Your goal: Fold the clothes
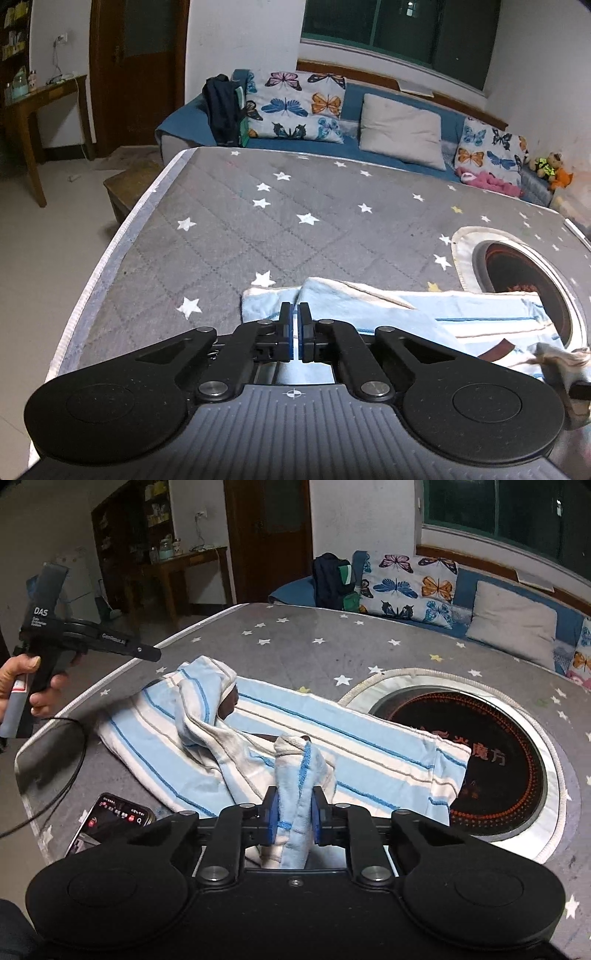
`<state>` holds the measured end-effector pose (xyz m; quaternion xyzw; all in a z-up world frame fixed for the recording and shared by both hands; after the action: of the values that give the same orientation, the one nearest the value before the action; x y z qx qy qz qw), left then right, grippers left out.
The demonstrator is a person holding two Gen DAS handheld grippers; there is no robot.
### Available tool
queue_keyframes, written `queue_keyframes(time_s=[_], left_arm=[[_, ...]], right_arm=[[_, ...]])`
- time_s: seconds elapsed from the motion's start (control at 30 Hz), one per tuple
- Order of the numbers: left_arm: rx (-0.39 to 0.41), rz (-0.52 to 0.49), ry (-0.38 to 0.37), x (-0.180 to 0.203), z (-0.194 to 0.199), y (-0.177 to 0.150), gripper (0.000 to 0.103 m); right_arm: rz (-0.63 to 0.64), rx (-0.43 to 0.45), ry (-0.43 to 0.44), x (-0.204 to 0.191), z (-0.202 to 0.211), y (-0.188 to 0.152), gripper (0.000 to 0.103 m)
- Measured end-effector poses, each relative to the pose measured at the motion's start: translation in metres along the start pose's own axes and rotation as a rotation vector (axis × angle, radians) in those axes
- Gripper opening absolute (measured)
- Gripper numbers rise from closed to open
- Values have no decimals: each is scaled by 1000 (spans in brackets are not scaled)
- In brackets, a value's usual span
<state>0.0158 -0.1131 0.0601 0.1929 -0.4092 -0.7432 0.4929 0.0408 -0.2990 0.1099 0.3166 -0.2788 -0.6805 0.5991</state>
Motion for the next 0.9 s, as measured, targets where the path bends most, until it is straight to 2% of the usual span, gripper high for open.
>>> queue_keyframes(time_s=[0.07, 0.13, 0.23, 0.3, 0.37, 0.63, 0.7, 0.77, 0.87, 0.9], left_arm=[[-11, 6, 3, 1, -5, 3, 13], [-21, 11, 8, 1, -10, 5, 38], [-37, 11, 28, 4, -23, 9, 49], [-47, 10, 41, 6, -32, 11, 61], [-57, 10, 54, 7, -40, 13, 65], [-96, 12, 99, 14, -74, 21, 69], [-91, 7, 104, 5, -80, 10, 69], [-89, 6, 96, 5, -84, 10, 63], [-82, 2, 71, 7, -85, 9, 46], [-79, 3, 58, 8, -84, 9, 35]], right_arm=[[4, 4, 3, -1, 0, 0, 28], [12, 8, 4, -1, 1, 0, 41], [18, 8, 6, -1, 0, 0, 49], [20, 5, 14, -2, -1, 0, 51], [25, 2, 17, -3, -3, 0, 51], [-4, -13, 9, 8, -17, -4, 51], [-9, -11, 13, 10, -17, -3, 51], [-9, -10, 21, 10, -18, -2, 51], [3, -9, 28, 9, -19, -1, 51], [5, -11, 30, 8, -20, 0, 49]])
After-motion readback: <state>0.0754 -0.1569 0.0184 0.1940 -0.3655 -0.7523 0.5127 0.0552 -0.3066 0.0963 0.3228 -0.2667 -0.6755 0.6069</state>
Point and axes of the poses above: each gripper's, at about its wrist camera, not at the fingertips, and z roughly against the way its jaws point, x to its right, y to its top, the point moved 1 cm from there along -z, roughly the way its jaws point, and after that the axes turned 5 degrees about x, right-handed, at the moved point
